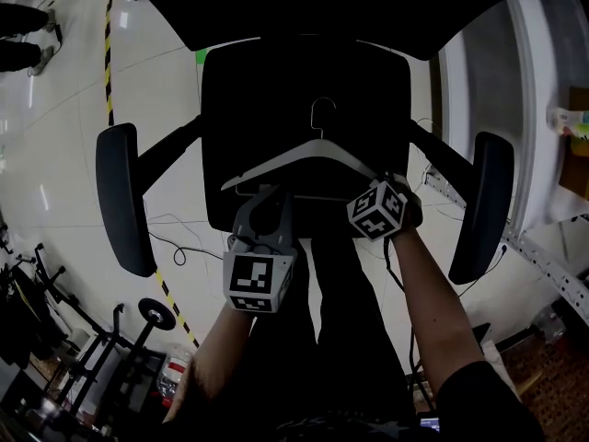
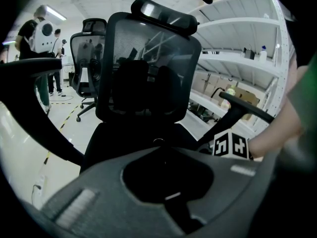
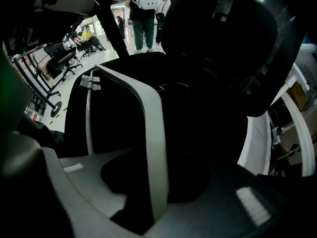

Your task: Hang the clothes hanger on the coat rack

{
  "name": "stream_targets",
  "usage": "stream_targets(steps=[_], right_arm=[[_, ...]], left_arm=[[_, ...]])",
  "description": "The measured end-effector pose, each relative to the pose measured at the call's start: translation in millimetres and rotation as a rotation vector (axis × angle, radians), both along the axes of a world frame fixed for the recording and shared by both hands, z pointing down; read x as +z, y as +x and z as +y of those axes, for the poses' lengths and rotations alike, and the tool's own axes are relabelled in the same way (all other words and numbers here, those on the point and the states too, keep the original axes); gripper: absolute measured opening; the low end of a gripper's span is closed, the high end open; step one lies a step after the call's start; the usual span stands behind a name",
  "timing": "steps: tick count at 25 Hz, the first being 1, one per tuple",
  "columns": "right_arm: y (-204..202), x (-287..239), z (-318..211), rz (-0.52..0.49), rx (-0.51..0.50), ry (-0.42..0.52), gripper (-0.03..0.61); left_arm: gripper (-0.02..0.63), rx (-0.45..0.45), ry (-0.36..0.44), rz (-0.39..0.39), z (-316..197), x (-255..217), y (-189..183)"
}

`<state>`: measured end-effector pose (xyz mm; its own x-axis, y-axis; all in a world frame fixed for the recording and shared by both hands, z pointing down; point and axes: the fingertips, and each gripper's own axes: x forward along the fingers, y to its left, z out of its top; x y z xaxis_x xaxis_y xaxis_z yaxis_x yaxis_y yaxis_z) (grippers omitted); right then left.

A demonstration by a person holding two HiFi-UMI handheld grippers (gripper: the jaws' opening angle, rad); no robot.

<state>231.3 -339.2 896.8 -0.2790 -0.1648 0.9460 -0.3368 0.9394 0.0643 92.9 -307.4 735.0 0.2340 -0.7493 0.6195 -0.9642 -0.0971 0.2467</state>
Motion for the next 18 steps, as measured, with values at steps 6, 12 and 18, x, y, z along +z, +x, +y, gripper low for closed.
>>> stream_targets(steps=[6,12,18], right_arm=[[-1,-11,0,-0.054,0.030,0.030,0.124],[-2,-30,-2,-0.074,0.040,0.090,0.123],[5,-55,-8,-0.101,0.128,0.119,0.123]], left_arm=[[0.005,-0.021,0.002,-0.004,5,-2,-6],[0.005,-0.034,0.012,-0.009,8,-6,-9],[0.005,-0.043,0.045,-0.013,8,-23,-10]])
